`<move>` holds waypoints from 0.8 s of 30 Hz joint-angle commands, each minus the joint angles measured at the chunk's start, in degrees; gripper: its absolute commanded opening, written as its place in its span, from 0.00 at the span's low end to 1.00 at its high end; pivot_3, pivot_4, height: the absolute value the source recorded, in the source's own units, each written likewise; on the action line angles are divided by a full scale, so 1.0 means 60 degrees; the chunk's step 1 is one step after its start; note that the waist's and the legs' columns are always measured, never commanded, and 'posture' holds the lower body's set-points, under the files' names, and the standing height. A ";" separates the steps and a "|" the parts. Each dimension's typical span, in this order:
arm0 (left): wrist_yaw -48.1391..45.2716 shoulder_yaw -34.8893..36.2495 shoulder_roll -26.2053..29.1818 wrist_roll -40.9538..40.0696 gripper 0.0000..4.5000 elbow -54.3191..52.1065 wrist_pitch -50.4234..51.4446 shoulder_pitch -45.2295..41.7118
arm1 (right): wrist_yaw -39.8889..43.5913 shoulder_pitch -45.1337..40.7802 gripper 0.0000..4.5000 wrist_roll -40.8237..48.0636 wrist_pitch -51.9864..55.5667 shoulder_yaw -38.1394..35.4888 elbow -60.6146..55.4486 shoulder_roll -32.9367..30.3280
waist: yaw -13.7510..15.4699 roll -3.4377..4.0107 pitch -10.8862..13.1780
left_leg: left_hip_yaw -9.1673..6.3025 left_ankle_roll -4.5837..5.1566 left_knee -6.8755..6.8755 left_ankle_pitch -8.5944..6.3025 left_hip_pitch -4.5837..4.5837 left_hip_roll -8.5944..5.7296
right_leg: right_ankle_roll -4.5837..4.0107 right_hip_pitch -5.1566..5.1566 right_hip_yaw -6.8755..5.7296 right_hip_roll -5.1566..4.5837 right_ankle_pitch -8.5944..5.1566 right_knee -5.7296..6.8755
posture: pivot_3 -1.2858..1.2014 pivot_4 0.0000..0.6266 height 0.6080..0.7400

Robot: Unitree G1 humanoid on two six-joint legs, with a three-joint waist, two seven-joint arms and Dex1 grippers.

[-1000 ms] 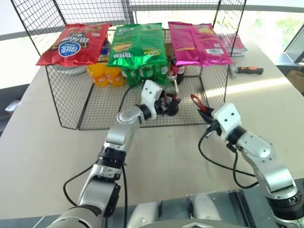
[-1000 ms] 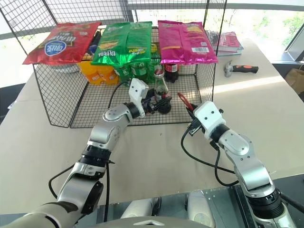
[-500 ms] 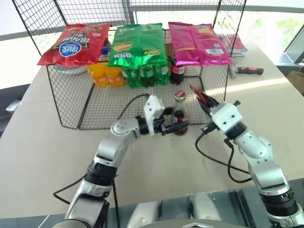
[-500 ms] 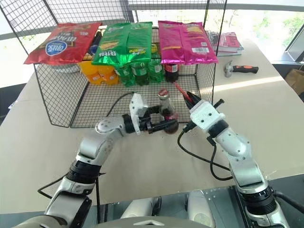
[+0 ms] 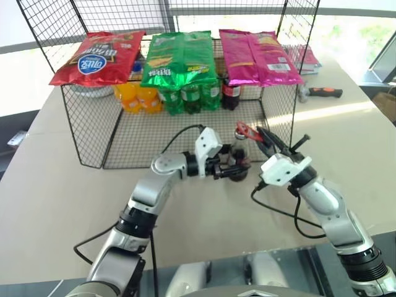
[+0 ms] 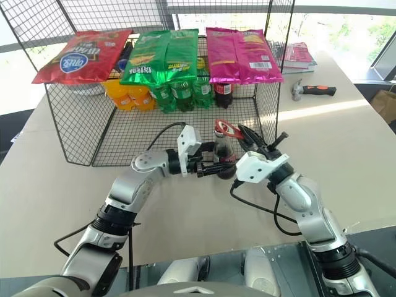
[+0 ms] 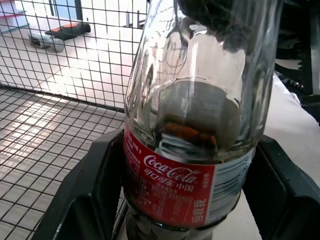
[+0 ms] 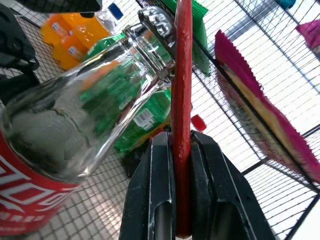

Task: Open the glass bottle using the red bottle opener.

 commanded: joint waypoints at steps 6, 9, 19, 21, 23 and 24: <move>0.0040 -0.0035 -0.0137 0.0345 0.60 -0.0054 -0.0456 -0.0310 | -0.0297 0.0127 0.00 -0.0812 -0.0820 -0.0065 0.0463 -0.0295 | 0.0002 0.0002 -0.0007 | 0.0002 0.0000 0.0013 0.0000 0.0005 -0.0001 | 0.0001 0.0004 0.0003 0.0008 0.0001 0.0015 | 0.52 0.24 1.00; -0.0031 0.0185 -0.0245 -0.0018 0.84 -0.0108 -0.0186 -0.0335 | -0.0249 0.0161 0.00 -0.0812 -0.0857 -0.0094 0.0588 -0.0341 | 0.0001 0.0002 -0.0009 | 0.0002 0.0000 0.0020 0.0000 0.0005 -0.0001 | 0.0001 0.0006 0.0003 0.0009 0.0001 0.0019 | 0.52 0.24 1.00; -0.0284 0.0504 -0.0197 -0.0565 0.98 -0.0471 0.0012 -0.0431 | -0.0085 0.0133 0.00 -0.0642 -0.0849 -0.0154 0.0734 -0.0322 | -0.0035 0.0003 -0.0021 | 0.0008 0.0000 0.0020 0.0000 0.0008 0.0004 | 0.0000 0.0010 0.0013 0.0006 0.0000 0.0025 | 0.52 0.24 1.00; -0.0242 0.0571 -0.0214 -0.0607 0.93 -0.0484 0.0009 -0.0387 | -0.0073 0.0115 0.00 -0.0619 -0.0841 -0.0186 0.0787 -0.0340 | -0.0031 0.0002 -0.0023 | 0.0009 0.0000 0.0021 0.0000 0.0009 0.0004 | 0.0001 0.0010 0.0013 0.0009 0.0000 0.0025 | 0.52 0.24 1.00; -0.0265 0.0538 -0.0210 -0.0621 0.81 -0.0536 0.0004 -0.0311 | -0.0051 0.0078 0.00 -0.0594 -0.0820 -0.0217 0.0794 -0.0352 | -0.0030 0.0002 -0.0024 | 0.0009 0.0000 0.0021 0.0000 0.0010 0.0004 | 0.0000 0.0010 0.0013 0.0008 0.0000 0.0025 | 0.52 0.24 1.00; -0.0245 0.0521 -0.0232 -0.0630 0.71 -0.0541 -0.0001 -0.0290 | -0.0047 0.0065 0.00 -0.0593 -0.0817 -0.0226 0.0796 -0.0359 | -0.0030 0.0002 -0.0024 | 0.0009 0.0000 0.0021 0.0000 0.0010 0.0004 | 0.0001 0.0010 0.0013 0.0007 0.0000 0.0025 | 0.52 0.24 1.00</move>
